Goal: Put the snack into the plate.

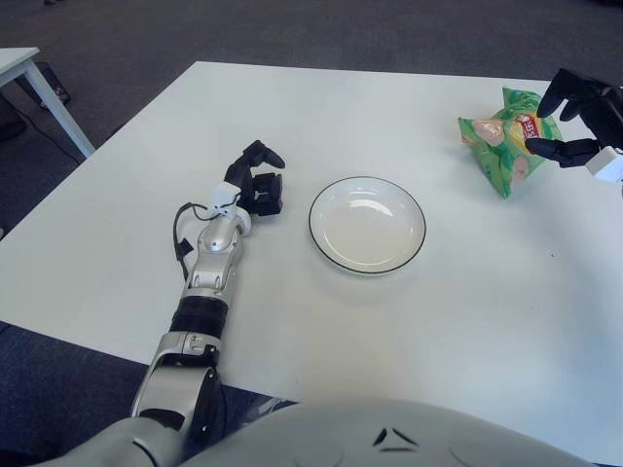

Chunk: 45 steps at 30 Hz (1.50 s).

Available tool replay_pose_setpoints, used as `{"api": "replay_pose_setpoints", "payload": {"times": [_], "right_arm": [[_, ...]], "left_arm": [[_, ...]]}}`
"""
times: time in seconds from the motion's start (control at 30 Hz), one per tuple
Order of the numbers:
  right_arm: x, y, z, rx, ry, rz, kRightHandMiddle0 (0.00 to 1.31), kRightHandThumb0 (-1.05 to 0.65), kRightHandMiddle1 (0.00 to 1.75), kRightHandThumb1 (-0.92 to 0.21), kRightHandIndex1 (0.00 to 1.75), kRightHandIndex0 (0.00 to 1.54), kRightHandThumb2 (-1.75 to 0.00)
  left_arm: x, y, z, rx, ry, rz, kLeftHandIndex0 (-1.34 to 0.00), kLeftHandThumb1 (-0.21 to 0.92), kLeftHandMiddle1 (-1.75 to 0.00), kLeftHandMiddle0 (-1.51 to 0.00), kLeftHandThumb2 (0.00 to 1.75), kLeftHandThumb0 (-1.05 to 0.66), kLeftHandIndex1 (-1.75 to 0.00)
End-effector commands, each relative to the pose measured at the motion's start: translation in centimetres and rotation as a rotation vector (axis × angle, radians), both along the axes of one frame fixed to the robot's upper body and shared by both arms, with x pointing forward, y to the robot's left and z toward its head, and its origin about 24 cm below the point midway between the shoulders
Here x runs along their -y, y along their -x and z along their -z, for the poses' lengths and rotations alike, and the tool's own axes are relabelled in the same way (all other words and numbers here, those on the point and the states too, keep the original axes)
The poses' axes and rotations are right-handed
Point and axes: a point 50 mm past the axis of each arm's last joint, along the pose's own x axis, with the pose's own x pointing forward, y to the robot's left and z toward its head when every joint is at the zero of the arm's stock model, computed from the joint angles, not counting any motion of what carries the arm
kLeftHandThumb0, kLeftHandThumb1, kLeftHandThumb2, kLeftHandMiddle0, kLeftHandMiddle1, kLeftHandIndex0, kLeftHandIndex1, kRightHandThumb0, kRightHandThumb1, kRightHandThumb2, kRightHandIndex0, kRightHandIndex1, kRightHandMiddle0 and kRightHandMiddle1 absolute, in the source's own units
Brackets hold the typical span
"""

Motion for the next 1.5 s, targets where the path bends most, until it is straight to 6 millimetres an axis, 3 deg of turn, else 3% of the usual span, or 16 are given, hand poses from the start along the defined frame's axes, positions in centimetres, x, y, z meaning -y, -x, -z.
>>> {"api": "replay_pose_setpoints", "payload": {"times": [0.0,0.2,0.5,0.7,0.87,0.97,1.17,1.47], "right_arm": [[-0.1,-0.3,-0.7,-0.010,0.142,-0.017,0.04,-0.70,1.52,-0.74,1.40,0.18,-0.67],[0.0,-0.7,-0.8,-0.054,0.243,-0.020,0.00,-0.78,1.16,-0.75,1.11,0.08,-0.62],[0.0,-1.5,-0.9,-0.132,0.410,-0.003,0.00,-0.84,0.81,-0.74,0.73,0.00,-0.54],[0.1,-1.8,-1.0,-0.176,0.453,0.013,0.00,-0.93,0.53,-0.88,0.36,0.00,-0.36],[-0.2,-2.1,-1.0,-0.217,0.480,0.007,0.00,-0.99,0.25,-0.92,0.07,0.00,-0.31],[-0.5,-3.3,-0.1,-0.261,0.488,0.024,0.00,-1.02,0.14,-0.92,0.02,0.00,-0.30],[-0.2,-3.6,0.0,-0.332,0.508,0.022,0.00,-1.05,0.00,-0.92,0.00,0.00,-0.26],[1.0,-4.6,0.1,-0.422,0.577,0.096,0.00,-1.05,0.00,-0.84,0.00,0.00,-0.19]], "left_arm": [[0.6,3.6,6.2,-0.234,0.045,-0.032,-0.56,0.38,-1.75,-1.24,1.23,-0.46,-1.75],[0.6,3.6,6.2,-0.235,0.042,-0.034,-0.56,0.38,-1.75,-1.23,1.23,-0.46,-1.75],[0.7,3.7,6.1,-0.230,0.041,-0.039,-0.56,0.38,-1.75,-1.23,1.23,-0.46,-1.75],[0.7,3.7,6.1,-0.231,0.038,-0.038,-0.56,0.38,-1.75,-1.23,1.24,-0.46,-1.75],[0.7,3.7,6.1,-0.229,0.038,-0.037,-0.57,0.38,-1.75,-1.23,1.24,-0.46,-1.75],[0.6,3.7,6.1,-0.228,0.041,-0.032,-0.56,0.38,-1.75,-1.24,1.24,-0.46,-1.75],[0.7,3.8,6.1,-0.228,0.043,-0.036,-0.57,0.38,-1.75,-1.24,1.24,-0.46,-1.75],[0.6,3.9,6.1,-0.238,0.038,-0.035,-0.56,0.38,-1.75,-1.23,1.24,-0.46,-1.75]]}}
